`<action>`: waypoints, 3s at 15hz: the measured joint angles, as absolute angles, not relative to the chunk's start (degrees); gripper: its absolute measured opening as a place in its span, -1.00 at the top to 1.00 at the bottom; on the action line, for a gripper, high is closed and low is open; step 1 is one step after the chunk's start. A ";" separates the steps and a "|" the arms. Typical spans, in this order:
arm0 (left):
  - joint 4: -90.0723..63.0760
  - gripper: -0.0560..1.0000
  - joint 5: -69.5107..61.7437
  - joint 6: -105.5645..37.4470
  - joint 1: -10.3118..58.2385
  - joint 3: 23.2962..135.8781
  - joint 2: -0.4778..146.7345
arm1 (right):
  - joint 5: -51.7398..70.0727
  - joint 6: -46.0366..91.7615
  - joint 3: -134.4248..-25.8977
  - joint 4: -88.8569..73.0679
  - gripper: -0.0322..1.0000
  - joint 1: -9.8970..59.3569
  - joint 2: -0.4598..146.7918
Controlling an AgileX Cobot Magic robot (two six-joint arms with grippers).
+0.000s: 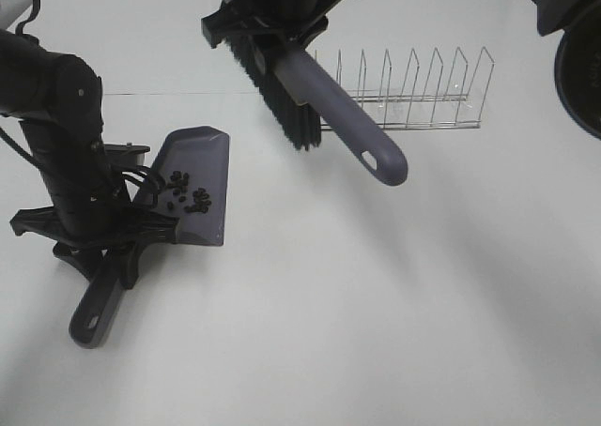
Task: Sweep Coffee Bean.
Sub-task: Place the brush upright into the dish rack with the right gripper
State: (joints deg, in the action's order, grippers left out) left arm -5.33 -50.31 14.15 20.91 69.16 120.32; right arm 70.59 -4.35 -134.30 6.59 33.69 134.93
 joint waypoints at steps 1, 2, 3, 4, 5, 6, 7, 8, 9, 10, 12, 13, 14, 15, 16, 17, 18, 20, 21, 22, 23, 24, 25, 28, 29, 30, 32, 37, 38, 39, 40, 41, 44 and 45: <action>-5.33 0.30 -50.31 14.15 20.91 69.16 120.32 | 70.59 -4.30 -134.24 7.05 0.42 32.09 134.87; -5.33 0.30 -50.31 14.15 20.91 69.16 120.32 | 70.59 -4.24 -133.67 7.45 0.42 30.31 134.82; -5.33 0.30 -50.31 14.15 20.91 69.16 120.32 | 70.53 -4.18 -132.47 7.73 0.42 28.82 134.82; -5.33 0.30 -50.31 14.15 20.91 69.16 120.32 | 70.65 -4.18 -131.04 7.73 0.42 27.79 134.82; -5.33 0.30 -50.31 14.15 20.91 69.16 120.32 | 70.59 -4.13 -129.32 7.73 0.42 26.99 134.82; -5.33 0.30 -50.31 14.15 20.91 69.16 120.32 | 70.59 -4.01 -127.88 7.73 0.42 26.41 134.82; -5.33 0.30 -50.31 14.15 20.91 69.16 120.32 | 70.53 -3.84 -126.62 7.79 0.42 26.18 134.82; -5.33 0.30 -50.31 14.15 20.91 69.16 120.32 | 70.70 -3.78 -125.94 8.65 0.42 26.18 134.87; -5.33 0.30 -50.31 14.15 20.91 69.16 120.32 | 70.70 -3.78 -125.65 10.14 0.42 26.13 134.93; -5.33 0.30 -50.31 14.15 20.91 69.16 120.32 | 70.65 -3.78 -125.65 11.29 0.42 25.73 134.87; -5.33 0.30 -50.31 14.15 20.91 69.16 120.32 | 70.53 -3.44 -125.65 12.03 0.42 23.20 134.59; -5.33 0.30 -50.31 14.15 20.91 69.16 120.32 | 70.53 -3.32 -125.65 11.80 0.42 21.31 134.30; -5.33 0.30 -50.31 14.15 20.91 69.16 120.32 | 70.53 -3.32 -125.65 11.06 0.42 19.25 134.01; -5.33 0.30 -50.31 14.15 20.91 69.16 120.32 | 70.53 -3.27 -125.65 10.37 0.42 17.07 133.56; -5.33 0.30 -50.31 14.15 20.91 69.16 120.32 | 70.53 -3.27 -125.65 10.08 0.42 15.13 133.10; -5.33 0.30 -50.31 14.15 20.91 69.16 120.32 | 70.53 -3.27 -125.65 9.68 0.42 13.35 132.35; -5.33 0.30 -50.31 14.15 20.91 69.16 120.32 | 70.59 -2.75 -125.65 9.22 0.42 11.57 131.55; -5.33 0.30 -50.31 14.15 20.91 69.16 120.32 | 70.59 -2.29 -125.65 8.25 0.42 8.48 129.89; -5.33 0.30 -50.31 14.15 20.91 69.16 120.32 | 70.47 -2.12 -124.90 8.14 0.42 7.05 128.80; -5.33 0.30 -50.31 14.15 20.91 69.16 120.32 | 70.42 -1.83 -123.13 7.85 0.42 5.50 127.48; -5.33 0.30 -50.31 14.15 20.91 69.16 120.32 | 70.42 -1.60 -119.86 7.68 0.42 4.07 125.88; -5.33 0.30 -50.31 14.15 20.91 69.16 120.32 | 70.42 -1.32 -116.08 7.68 0.42 3.38 124.33; -5.33 0.30 -50.31 14.15 20.91 69.16 120.32 | 70.53 -1.26 -111.78 7.68 0.42 3.21 122.96; -5.33 0.30 -50.31 14.15 20.91 69.16 120.32 | 70.47 -1.09 -103.53 4.81 0.42 3.38 121.75; -5.33 0.30 -50.31 14.15 20.91 69.16 120.32 | 69.96 -1.09 -101.70 4.41 0.42 3.38 121.75; -5.33 0.30 -50.31 14.15 20.91 69.16 120.32 | 68.75 -1.09 -100.90 4.30 0.42 3.38 121.98; -5.33 0.30 -50.19 14.15 20.91 69.16 120.32 | 64.69 -1.15 -100.78 4.58 0.42 3.38 123.19; -5.33 0.30 -50.19 14.15 20.91 69.16 120.32 | 61.76 -1.38 -104.79 6.36 0.42 3.38 129.14; -5.33 0.30 -50.19 14.15 20.91 69.16 120.32 | 61.76 -1.38 -106.40 6.36 0.42 3.38 130.35; -5.33 0.30 -50.19 14.15 20.91 69.16 120.32 | 61.94 -1.49 -108.35 6.53 0.42 3.38 131.44; -5.33 0.30 -50.19 14.15 20.91 69.16 120.32 | 62.11 -1.83 -110.81 7.22 0.42 3.38 132.70; -5.33 0.30 -50.19 14.15 20.91 69.16 120.32 | 62.11 -1.83 -113.56 7.33 0.42 3.27 134.07; -5.33 0.30 -50.19 14.15 20.91 69.16 120.32 | 63.48 -1.83 -122.67 7.45 0.42 3.21 138.77; -5.33 0.30 -50.19 14.15 20.91 69.16 120.32 | 64.06 -1.83 -125.42 7.56 0.42 3.21 140.26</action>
